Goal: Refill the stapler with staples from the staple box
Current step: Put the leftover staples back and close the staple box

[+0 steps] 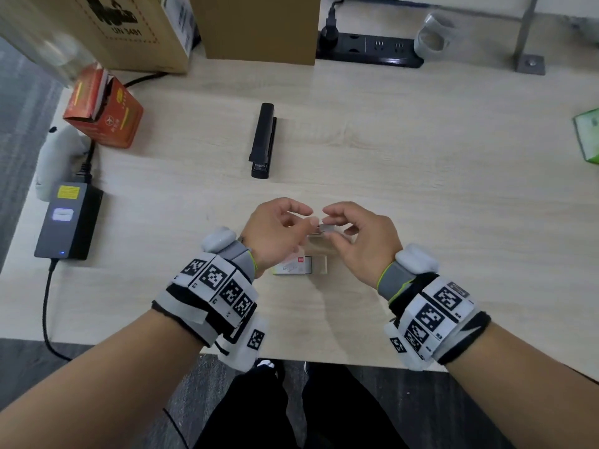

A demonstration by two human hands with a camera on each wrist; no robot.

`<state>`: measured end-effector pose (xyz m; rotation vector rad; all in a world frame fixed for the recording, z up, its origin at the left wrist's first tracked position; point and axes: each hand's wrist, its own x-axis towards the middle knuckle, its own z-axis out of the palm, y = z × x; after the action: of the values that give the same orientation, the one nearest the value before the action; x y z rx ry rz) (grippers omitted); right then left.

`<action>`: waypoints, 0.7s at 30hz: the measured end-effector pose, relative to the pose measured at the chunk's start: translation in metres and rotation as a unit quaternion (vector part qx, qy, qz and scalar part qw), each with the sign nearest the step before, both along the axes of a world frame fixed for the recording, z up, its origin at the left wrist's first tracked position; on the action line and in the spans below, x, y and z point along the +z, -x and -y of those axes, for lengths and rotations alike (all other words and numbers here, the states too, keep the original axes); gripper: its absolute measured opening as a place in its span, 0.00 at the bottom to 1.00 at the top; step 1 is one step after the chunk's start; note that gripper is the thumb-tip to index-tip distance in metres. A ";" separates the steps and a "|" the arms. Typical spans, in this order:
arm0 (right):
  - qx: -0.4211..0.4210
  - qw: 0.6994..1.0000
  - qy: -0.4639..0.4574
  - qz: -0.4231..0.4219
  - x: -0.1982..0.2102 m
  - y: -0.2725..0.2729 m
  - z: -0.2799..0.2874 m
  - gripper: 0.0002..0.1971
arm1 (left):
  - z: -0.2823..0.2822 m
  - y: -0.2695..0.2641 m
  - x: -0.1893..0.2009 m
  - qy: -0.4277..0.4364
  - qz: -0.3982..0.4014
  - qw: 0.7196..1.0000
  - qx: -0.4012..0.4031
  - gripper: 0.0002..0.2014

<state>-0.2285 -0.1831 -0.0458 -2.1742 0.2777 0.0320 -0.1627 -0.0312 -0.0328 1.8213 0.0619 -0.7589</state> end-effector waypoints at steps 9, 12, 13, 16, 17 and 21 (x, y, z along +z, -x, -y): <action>0.043 0.996 0.067 -0.031 -0.029 -0.009 0.005 0.17 | -0.030 -0.017 -0.019 -0.202 0.217 0.940 -0.170 0.23; 0.042 0.996 0.068 -0.030 -0.032 -0.011 0.005 0.17 | -0.030 -0.019 -0.025 -0.215 0.196 0.933 -0.213 0.25; 0.042 0.996 0.068 -0.029 -0.033 -0.012 0.005 0.17 | -0.029 -0.019 -0.026 -0.216 0.192 0.932 -0.217 0.24; 0.042 0.996 0.064 -0.036 -0.034 -0.013 0.004 0.16 | -0.026 -0.020 -0.028 -0.215 0.194 0.932 -0.219 0.18; 0.041 0.997 0.062 -0.038 -0.033 -0.014 0.003 0.16 | -0.026 -0.020 -0.029 -0.214 0.195 0.932 -0.219 0.15; 0.037 0.996 0.057 -0.058 -0.032 -0.017 0.002 0.17 | -0.026 -0.022 -0.030 -0.207 0.194 0.934 -0.219 0.10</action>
<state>-0.2115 -0.1846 -0.0775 -2.3001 0.2697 0.1890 -0.1409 -0.0050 -0.0632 2.4032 -0.4926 -0.7083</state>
